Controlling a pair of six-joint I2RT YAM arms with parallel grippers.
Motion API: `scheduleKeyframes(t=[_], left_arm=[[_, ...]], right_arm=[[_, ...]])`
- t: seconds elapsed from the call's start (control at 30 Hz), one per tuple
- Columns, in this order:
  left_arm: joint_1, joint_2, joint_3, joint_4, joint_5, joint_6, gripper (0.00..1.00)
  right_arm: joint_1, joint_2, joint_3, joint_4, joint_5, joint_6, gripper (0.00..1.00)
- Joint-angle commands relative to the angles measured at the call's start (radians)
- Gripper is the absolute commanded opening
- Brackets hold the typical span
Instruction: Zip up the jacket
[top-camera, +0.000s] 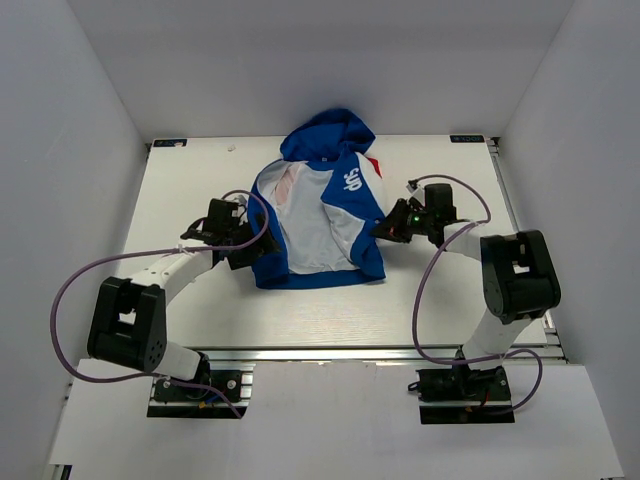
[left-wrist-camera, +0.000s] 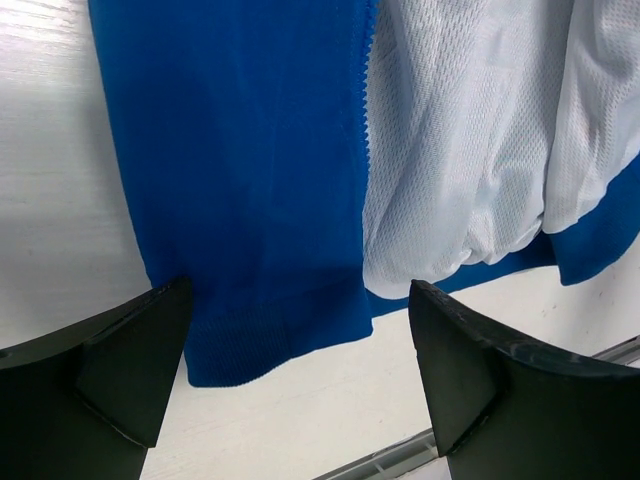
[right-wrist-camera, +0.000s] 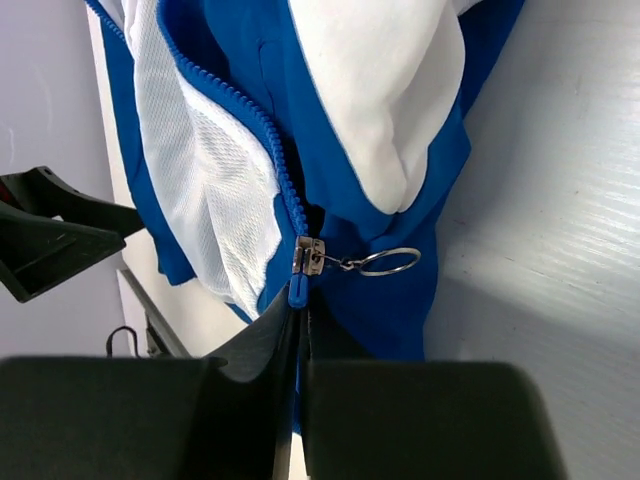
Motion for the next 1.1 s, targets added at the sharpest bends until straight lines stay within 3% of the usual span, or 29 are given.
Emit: scheduleKeyframes(t=[0.0,0.07,0.2,0.27,0.3,0.43,0.5,0.57,0.6,0.7,0.8,1.07], left_arm=[[-0.005,0.000,0.021,0.026,0.030,0.008,0.98],[-0.005,-0.003,0.023,0.023,0.030,0.012,0.98],[-0.005,-0.033,0.017,0.026,0.030,0.019,0.98],[-0.005,-0.042,0.012,0.029,0.033,0.023,0.98],[-0.005,-0.049,0.012,0.028,0.035,0.025,0.98],[-0.006,-0.065,0.009,0.014,0.030,0.038,0.98],[-0.005,-0.078,0.000,0.010,0.023,0.040,0.98],[-0.005,-0.092,-0.009,0.013,0.026,0.040,0.98],[-0.005,-0.096,-0.014,0.013,0.027,0.037,0.98],[-0.005,-0.115,-0.023,0.013,0.026,0.026,0.98],[-0.005,-0.133,-0.031,0.008,0.020,0.022,0.98],[-0.005,-0.133,-0.023,-0.010,0.016,0.023,0.98]], right_arm=[[-0.004,-0.068,0.050,-0.008,0.031,-0.049,0.00],[-0.008,-0.118,0.093,-0.157,0.105,-0.106,0.00],[-0.008,-0.208,0.278,-0.496,0.408,-0.276,0.01],[-0.008,-0.218,0.336,-0.673,0.552,-0.319,0.13],[-0.008,-0.227,0.355,-0.712,0.602,-0.319,0.07],[-0.007,-0.275,0.294,-0.673,0.631,-0.342,0.11],[-0.002,-0.275,0.278,-0.642,0.501,-0.368,0.13],[0.025,-0.257,0.283,-0.636,0.487,-0.399,0.30],[0.036,-0.226,0.295,-0.662,0.517,-0.398,0.46],[0.044,-0.183,0.280,-0.682,0.576,-0.376,0.53],[0.038,-0.168,0.239,-0.668,0.590,-0.333,0.67],[-0.017,-0.185,0.147,-0.604,0.549,-0.255,0.73]])
